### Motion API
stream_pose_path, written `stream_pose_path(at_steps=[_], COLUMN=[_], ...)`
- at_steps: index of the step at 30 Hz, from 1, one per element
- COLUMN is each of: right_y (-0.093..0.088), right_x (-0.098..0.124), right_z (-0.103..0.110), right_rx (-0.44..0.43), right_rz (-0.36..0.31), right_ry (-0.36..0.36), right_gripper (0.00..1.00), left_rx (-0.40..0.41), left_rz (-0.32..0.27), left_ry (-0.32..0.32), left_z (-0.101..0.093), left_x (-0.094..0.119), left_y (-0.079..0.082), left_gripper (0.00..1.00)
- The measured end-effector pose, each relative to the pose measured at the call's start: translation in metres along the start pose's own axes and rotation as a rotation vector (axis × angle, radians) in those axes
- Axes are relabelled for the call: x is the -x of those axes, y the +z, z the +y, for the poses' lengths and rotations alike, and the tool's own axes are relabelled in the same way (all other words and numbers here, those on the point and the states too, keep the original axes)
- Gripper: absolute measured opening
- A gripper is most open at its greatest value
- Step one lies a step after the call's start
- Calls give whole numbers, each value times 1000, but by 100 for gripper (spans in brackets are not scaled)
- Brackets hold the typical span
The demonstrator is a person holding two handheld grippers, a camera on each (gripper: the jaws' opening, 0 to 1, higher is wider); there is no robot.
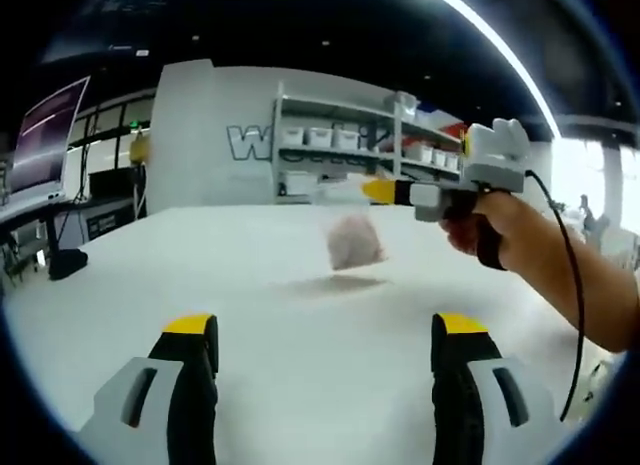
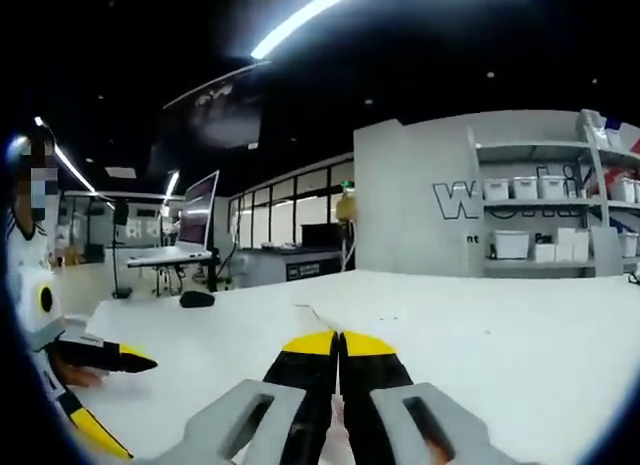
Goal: Open the resealable bag by pulling the two sides of the seal apart until the entire bag opening is separated and visibly accessible.
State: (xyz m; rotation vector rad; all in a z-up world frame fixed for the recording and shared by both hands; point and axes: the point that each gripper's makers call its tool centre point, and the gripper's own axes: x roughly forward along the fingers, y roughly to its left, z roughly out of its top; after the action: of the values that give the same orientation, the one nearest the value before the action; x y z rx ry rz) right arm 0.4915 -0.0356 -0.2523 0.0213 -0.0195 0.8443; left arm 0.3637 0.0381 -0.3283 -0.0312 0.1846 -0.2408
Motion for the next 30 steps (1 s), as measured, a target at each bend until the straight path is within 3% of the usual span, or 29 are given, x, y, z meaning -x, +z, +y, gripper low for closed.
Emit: stream_pose_path(at_steps=[30], right_y=[1], right_x=[26], right_z=[16], right_rx=[-48], right_rz=[-16], right_ry=[23], right_gripper=[0], left_rx=[9], left_rz=[-11], left_ry=[-6], left_z=[-7], left_x=[9], left_y=[5], left_gripper=[86])
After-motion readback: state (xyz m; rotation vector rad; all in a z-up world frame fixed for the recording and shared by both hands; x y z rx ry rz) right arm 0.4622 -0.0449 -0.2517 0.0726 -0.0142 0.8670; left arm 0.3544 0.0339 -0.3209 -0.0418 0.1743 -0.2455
